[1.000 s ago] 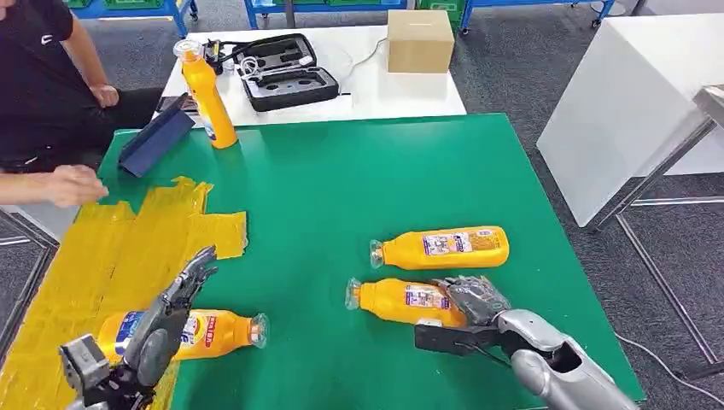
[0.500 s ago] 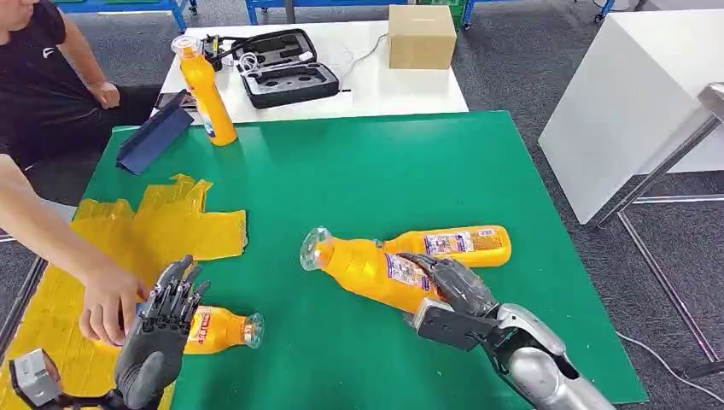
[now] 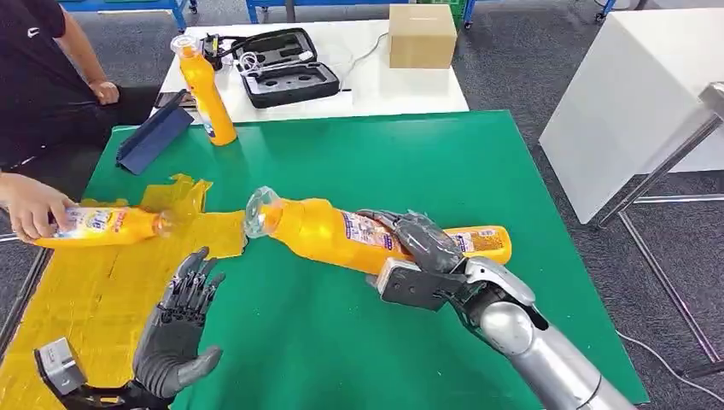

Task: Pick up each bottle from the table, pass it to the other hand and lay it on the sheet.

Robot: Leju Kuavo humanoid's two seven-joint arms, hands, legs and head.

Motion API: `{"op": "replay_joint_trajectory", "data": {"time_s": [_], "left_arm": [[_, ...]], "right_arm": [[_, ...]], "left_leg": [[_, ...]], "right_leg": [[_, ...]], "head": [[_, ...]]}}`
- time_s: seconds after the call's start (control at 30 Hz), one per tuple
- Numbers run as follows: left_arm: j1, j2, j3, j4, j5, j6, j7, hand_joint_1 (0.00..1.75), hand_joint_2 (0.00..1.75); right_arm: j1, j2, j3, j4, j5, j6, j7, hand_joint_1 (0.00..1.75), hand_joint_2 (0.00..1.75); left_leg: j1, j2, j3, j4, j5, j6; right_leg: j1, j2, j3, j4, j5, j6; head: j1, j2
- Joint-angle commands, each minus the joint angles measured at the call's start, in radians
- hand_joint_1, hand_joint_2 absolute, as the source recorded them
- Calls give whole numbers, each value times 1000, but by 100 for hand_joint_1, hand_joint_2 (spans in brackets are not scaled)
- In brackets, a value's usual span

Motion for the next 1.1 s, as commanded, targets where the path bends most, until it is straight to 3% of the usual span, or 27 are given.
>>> {"op": "replay_joint_trajectory", "data": {"time_s": [0.03,0.13,0.3,0.53,1.1], "left_arm": [[-29,2,-18,54,-1,5,2,0,175],[-38,1,-26,62,-19,15,9,0,175],[-68,-27,-57,108,24,5,18,0,175],[-107,-53,-81,120,25,59,5,0,175],[-84,-78,-35,109,156,24,-5,0,175]], "right_arm": [[-65,13,52,69,-7,-6,4,175,175],[-85,19,75,85,4,-2,12,175,175],[-137,100,160,162,14,1,21,175,175],[-99,179,255,240,46,-45,26,175,175],[-28,192,350,178,34,-65,-24,175,175]], "left_leg": [[0,3,1,-1,0,0],[1,4,1,0,0,0],[0,5,1,-1,0,0],[0,2,2,-2,0,-1],[1,2,1,-1,0,-1]], "right_leg": [[0,1,1,-1,1,0],[1,1,1,-1,1,0],[0,3,0,-1,1,0],[1,0,2,-2,0,0],[2,0,1,-2,0,0]], "head": [[0,0],[0,0],[0,0],[0,0],[0,0]]}}
